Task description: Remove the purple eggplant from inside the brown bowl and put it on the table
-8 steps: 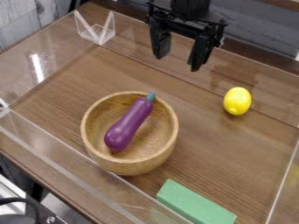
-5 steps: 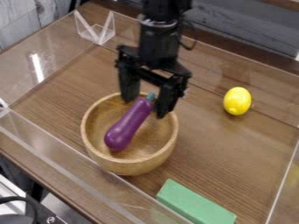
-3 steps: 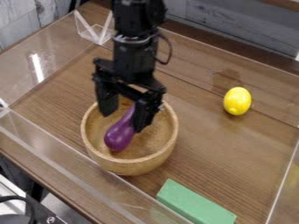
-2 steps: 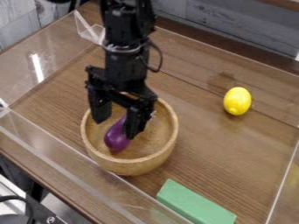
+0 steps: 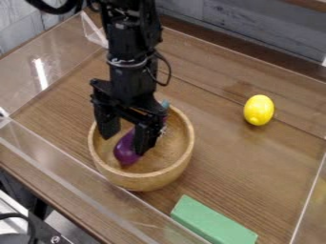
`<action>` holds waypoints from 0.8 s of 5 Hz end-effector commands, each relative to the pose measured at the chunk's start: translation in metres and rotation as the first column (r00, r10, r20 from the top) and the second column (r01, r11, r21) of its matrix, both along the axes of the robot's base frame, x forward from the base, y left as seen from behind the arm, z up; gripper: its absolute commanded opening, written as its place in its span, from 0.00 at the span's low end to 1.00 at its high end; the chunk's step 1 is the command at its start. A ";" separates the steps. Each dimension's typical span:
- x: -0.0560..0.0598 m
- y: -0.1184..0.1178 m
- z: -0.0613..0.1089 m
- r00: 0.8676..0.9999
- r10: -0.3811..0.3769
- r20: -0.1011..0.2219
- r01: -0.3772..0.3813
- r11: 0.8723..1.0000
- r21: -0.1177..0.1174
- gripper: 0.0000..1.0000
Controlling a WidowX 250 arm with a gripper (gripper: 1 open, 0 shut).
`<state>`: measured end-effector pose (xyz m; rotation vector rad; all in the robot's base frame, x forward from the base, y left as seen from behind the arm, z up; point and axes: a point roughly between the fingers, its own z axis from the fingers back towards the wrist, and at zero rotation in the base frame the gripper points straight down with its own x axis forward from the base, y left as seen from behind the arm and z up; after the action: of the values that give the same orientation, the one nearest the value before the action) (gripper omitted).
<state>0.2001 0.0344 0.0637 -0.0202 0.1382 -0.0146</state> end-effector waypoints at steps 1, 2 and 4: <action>0.007 0.004 -0.002 0.999 0.017 0.037 -0.017 1.000 0.003 1.00; 0.010 0.006 -0.007 0.998 0.026 0.050 -0.026 1.000 0.001 1.00; 0.016 0.009 -0.010 0.996 0.048 0.076 -0.047 0.999 -0.010 1.00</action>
<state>0.2100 0.0408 0.0466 -0.0356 0.0961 0.0257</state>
